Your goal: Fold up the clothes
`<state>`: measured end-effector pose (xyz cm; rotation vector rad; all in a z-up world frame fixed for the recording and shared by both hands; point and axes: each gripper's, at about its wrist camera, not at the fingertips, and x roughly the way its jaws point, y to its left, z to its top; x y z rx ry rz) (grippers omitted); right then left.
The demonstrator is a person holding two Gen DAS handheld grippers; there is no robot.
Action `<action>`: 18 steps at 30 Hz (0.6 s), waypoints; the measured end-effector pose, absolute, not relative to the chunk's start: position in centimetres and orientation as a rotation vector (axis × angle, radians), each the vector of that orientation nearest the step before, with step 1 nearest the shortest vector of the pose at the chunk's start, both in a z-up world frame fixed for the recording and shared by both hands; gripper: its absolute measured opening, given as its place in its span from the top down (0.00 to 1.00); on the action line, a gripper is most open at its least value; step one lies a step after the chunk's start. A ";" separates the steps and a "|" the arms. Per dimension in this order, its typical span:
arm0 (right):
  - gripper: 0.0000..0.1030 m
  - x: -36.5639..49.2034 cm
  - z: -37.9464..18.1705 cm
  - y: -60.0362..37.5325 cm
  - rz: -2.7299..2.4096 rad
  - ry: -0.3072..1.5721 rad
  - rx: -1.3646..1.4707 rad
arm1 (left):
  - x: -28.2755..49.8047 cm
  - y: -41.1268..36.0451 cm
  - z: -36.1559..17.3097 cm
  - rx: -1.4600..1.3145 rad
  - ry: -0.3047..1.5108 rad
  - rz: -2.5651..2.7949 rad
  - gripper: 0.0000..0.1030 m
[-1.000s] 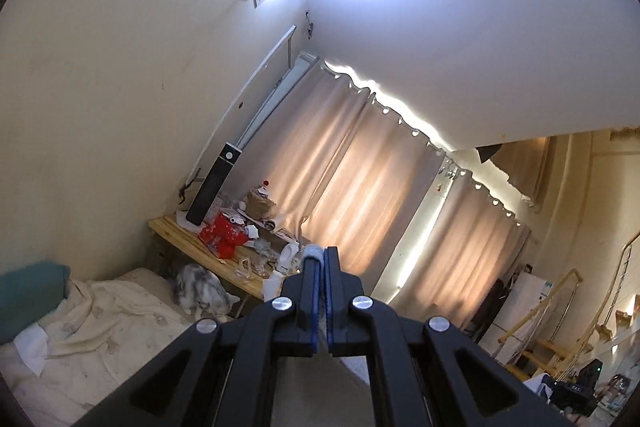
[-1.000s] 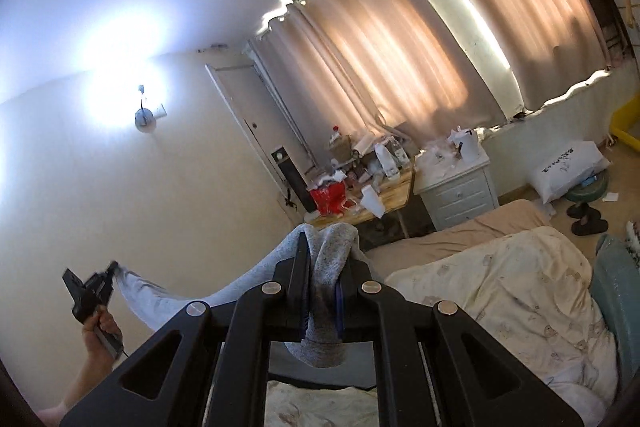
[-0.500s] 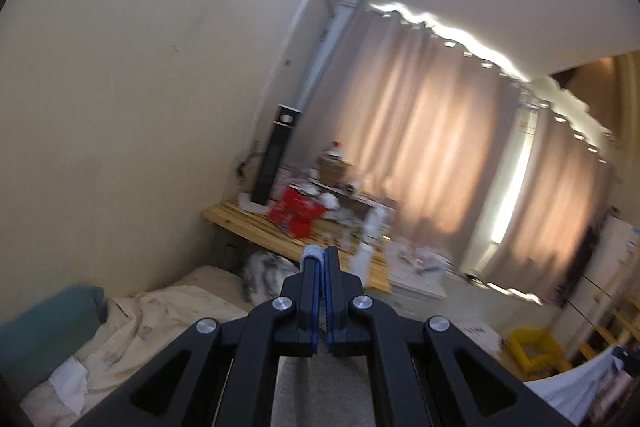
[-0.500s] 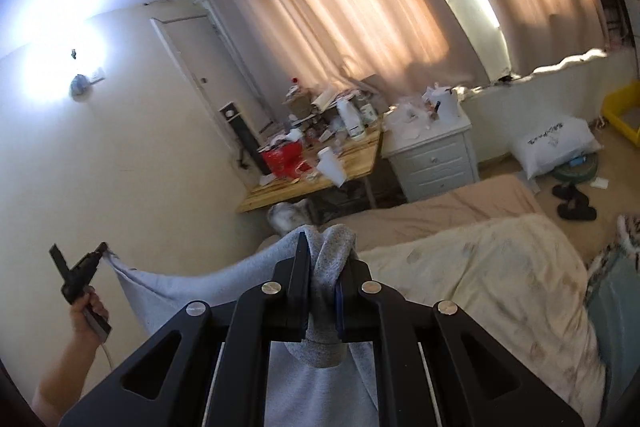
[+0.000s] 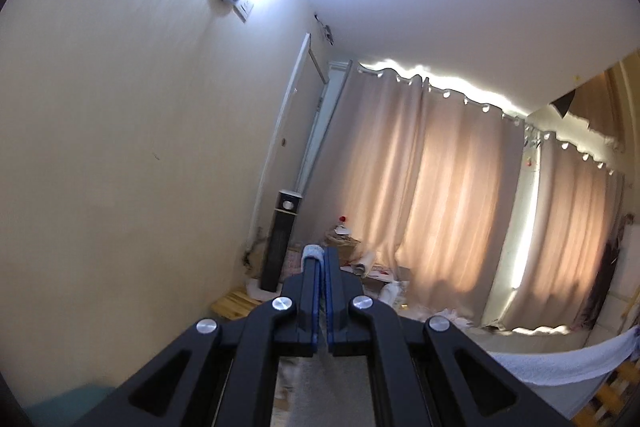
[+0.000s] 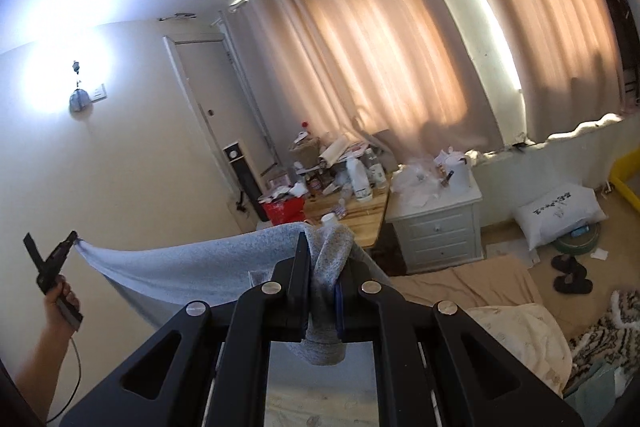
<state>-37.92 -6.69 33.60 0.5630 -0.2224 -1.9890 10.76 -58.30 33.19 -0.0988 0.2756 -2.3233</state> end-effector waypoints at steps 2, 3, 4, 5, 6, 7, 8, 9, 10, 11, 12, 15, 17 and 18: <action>0.92 -36.6 32.4 -5.9 -1.967 -0.223 0.577 | 12.4 -57.7 31.1 -0.092 0.300 -2.345 0.99; 0.92 -35.8 31.3 -5.4 -1.953 -0.229 0.593 | 13.4 -57.4 29.8 -0.087 0.322 -2.358 0.99; 0.92 -34.8 29.9 -4.7 -1.942 -0.237 0.611 | 14.5 -57.0 28.4 -0.082 0.345 -2.370 0.99; 0.92 -33.7 28.3 -3.9 -1.934 -0.244 0.631 | 16.0 -56.6 26.4 -0.064 0.369 -2.388 0.99; 0.92 -32.6 26.6 -3.1 -1.926 -0.251 0.651 | 17.4 -56.2 24.3 -0.044 0.390 -2.403 0.99; 0.92 -31.3 24.1 -2.0 -1.913 -0.263 0.692 | 18.9 -55.5 21.3 0.026 0.408 -2.419 0.99; 0.91 -30.1 21.4 -0.8 -1.898 -0.277 0.737 | 20.3 -54.8 18.1 0.107 0.426 -2.434 0.99; 0.91 -28.8 18.8 0.3 -1.882 -0.290 0.782 | 21.8 -53.8 15.2 0.176 0.434 -2.445 0.99; 0.91 -27.5 16.1 1.5 -1.866 -0.304 0.827 | 23.5 -53.0 11.8 0.256 0.467 -2.446 0.99; 0.91 -26.2 13.2 2.4 -1.844 -0.309 0.881 | 26.0 -52.2 7.9 0.319 0.547 -2.433 0.99; 0.91 -24.8 10.2 3.3 -1.820 -0.312 0.937 | 28.6 -51.4 3.9 0.378 0.636 -2.414 0.99; 0.91 -21.2 1.8 6.2 -1.781 -0.358 1.081 | 33.1 -49.1 -5.2 0.604 0.741 -2.319 0.99; 0.91 -18.8 -3.4 8.1 -1.760 -0.385 1.178 | 35.7 -47.5 -11.1 0.807 0.793 -2.245 0.99; 0.91 -17.5 -5.8 8.8 -1.755 -0.373 1.227 | 36.4 -46.8 -12.9 0.886 0.805 -2.218 0.99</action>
